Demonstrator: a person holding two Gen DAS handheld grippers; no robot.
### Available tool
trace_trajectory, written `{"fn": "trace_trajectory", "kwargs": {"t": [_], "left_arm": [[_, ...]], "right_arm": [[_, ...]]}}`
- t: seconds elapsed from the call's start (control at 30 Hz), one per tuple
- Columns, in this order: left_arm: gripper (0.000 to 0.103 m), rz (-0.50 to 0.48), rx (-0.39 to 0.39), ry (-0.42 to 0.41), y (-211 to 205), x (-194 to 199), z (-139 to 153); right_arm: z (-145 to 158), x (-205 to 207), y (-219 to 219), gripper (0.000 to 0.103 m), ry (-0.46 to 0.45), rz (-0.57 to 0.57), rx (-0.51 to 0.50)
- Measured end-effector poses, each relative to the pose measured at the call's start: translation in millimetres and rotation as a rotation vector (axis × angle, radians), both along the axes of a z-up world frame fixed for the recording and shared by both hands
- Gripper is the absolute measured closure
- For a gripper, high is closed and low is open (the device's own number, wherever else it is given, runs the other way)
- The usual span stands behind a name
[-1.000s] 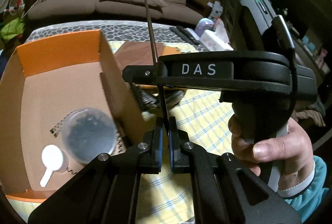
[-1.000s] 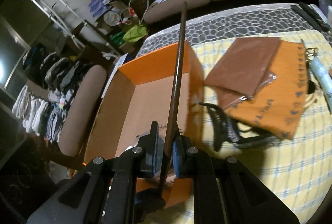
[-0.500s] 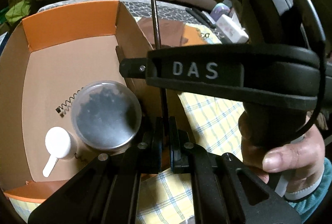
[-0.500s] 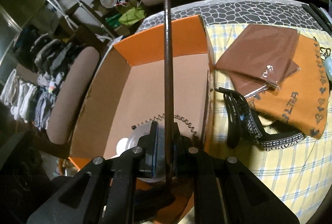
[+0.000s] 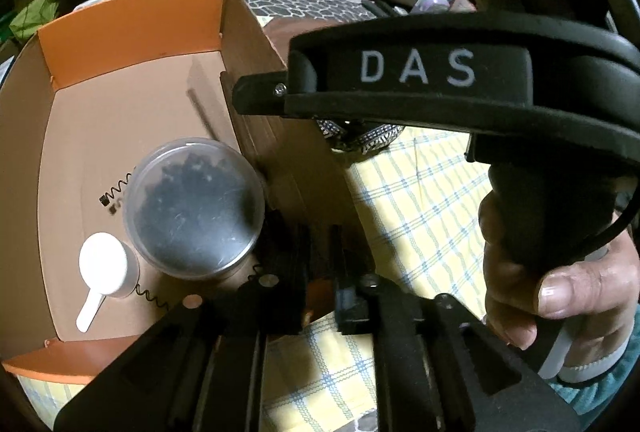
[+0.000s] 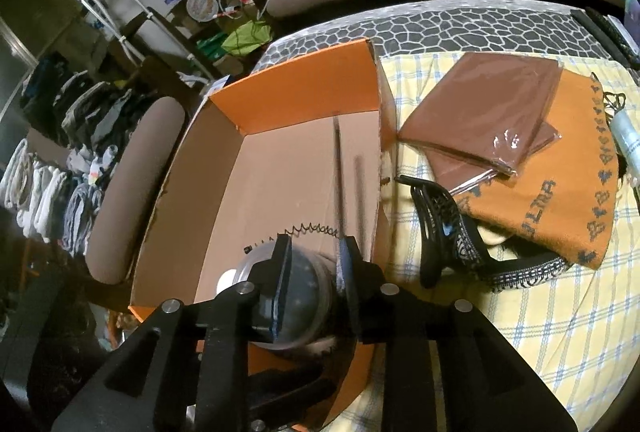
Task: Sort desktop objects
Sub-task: 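Move both grippers back over the table toward the patterned headband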
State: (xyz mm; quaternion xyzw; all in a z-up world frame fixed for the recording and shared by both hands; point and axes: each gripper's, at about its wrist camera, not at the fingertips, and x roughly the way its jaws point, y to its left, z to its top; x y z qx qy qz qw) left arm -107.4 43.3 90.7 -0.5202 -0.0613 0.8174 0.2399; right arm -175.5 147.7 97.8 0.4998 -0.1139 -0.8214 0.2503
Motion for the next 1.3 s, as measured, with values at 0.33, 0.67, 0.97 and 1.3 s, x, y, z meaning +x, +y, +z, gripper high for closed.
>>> {"fn": "trace_trajectory", "kwargs": {"t": [0.33, 0.67, 0.97, 1.3], "left_arm": [[0.064, 0.032, 0.021, 0.029, -13.6, 5.4, 10.6], [0.016, 0.049, 0.084, 0.08, -2.2, -11.2, 28.5], [0.0, 0.024, 0.119, 0.104, 28.2, -7.6, 37.8], [0.0, -0.062, 0.1, 0.153, 78.9, -2.9, 33.6]], "right_arm": [[10.8, 1.1, 24.9, 0.061, 0.027, -0.05, -0.001], [22.9, 1.1, 84.7, 0.035, 0.048, -0.179, -0.062], [20.5, 4.6, 134.5, 0.02, 0.03, -0.275, -0.109], [9.8, 12.0, 183.3, 0.02, -0.004, -0.357, -0.134]]}}
